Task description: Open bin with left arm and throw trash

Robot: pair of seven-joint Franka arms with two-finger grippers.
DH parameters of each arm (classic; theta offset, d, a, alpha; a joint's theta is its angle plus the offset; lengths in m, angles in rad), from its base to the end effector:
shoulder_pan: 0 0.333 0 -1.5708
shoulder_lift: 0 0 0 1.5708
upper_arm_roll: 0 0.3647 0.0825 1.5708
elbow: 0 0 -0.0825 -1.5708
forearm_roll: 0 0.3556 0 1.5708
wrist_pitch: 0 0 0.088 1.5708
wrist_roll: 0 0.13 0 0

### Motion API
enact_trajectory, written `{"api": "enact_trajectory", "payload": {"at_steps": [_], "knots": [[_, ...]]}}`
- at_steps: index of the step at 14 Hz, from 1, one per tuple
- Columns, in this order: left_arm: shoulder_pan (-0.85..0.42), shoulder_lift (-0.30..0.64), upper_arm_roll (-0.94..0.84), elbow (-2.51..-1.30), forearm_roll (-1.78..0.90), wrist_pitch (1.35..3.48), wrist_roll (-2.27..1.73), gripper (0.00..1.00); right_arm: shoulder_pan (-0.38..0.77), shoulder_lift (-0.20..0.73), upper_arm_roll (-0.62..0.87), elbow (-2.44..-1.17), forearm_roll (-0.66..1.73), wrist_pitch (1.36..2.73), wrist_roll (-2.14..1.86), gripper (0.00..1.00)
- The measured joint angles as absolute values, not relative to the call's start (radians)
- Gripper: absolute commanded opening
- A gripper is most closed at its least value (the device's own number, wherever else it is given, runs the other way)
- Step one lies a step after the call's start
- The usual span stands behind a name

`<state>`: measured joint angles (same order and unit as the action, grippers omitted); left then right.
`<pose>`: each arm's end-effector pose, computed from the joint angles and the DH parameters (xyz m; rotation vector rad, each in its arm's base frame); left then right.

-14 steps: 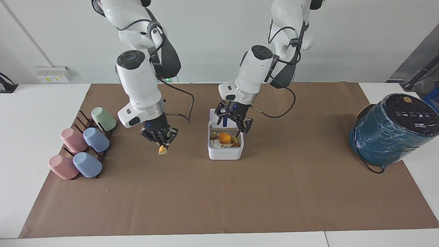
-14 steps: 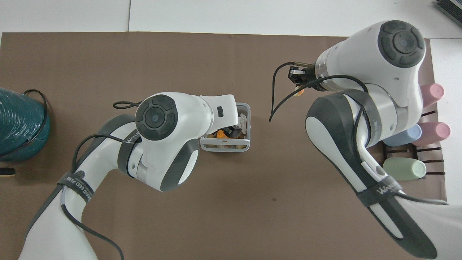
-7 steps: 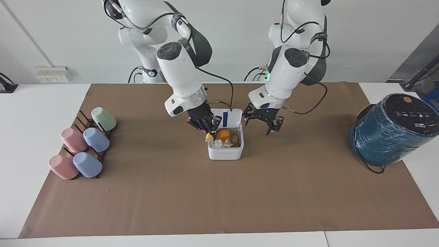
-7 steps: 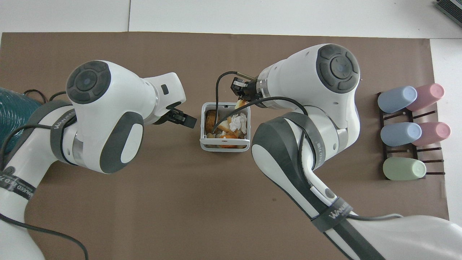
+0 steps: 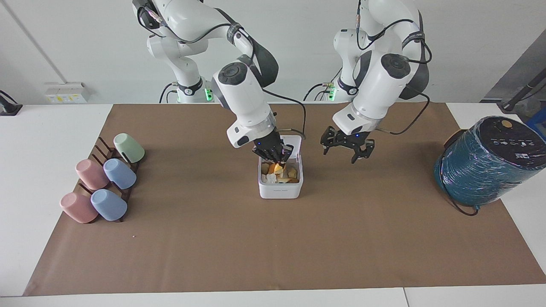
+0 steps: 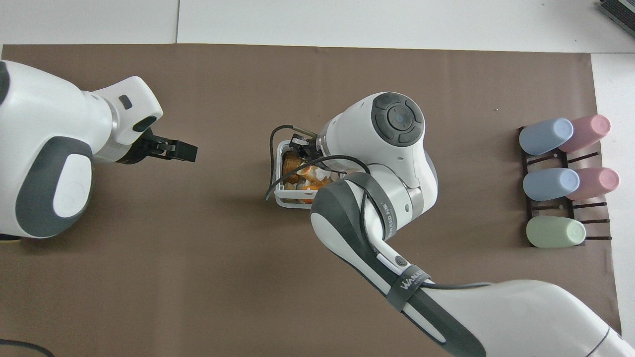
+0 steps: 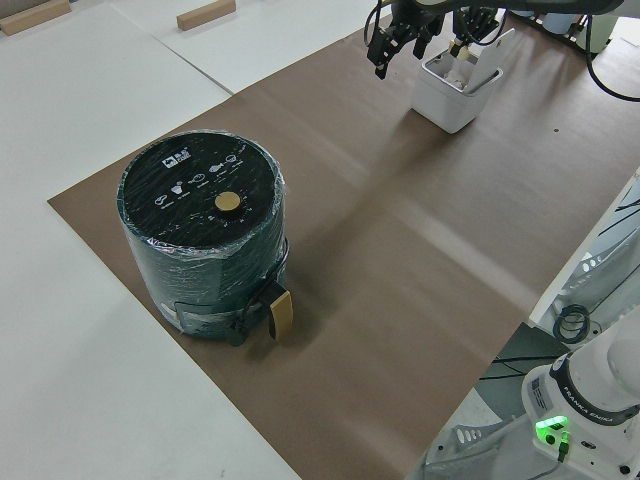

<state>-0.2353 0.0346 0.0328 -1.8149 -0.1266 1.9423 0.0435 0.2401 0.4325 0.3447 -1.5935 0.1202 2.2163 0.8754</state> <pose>0.5458 -0.1238 0.5555 2.9973 -0.3091 0.1252 0.5938 0.3556 0.4520 -2.7647 0.5572 0.0049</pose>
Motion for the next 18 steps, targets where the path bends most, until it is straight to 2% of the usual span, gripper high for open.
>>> {"api": "enact_trajectory", "payload": {"at_steps": [3, 12, 18], "knots": [[-0.167, -0.001, 0.034, -1.791, -0.089, 1.879, 0.046, 1.00, 0.240, 0.433, 0.344, -1.606, 0.120, 2.232, 0.875, 1.00], [-0.139, -0.013, 0.034, -1.519, -0.026, 1.543, 0.056, 1.00, 0.240, 0.431, 0.344, -1.611, 0.120, 2.241, 0.875, 1.00], [-0.138, -0.028, 0.034, -1.521, -0.026, 1.483, 0.056, 1.00, 0.267, 0.426, 0.348, -1.611, 0.076, 2.240, 0.792, 1.00]]}}
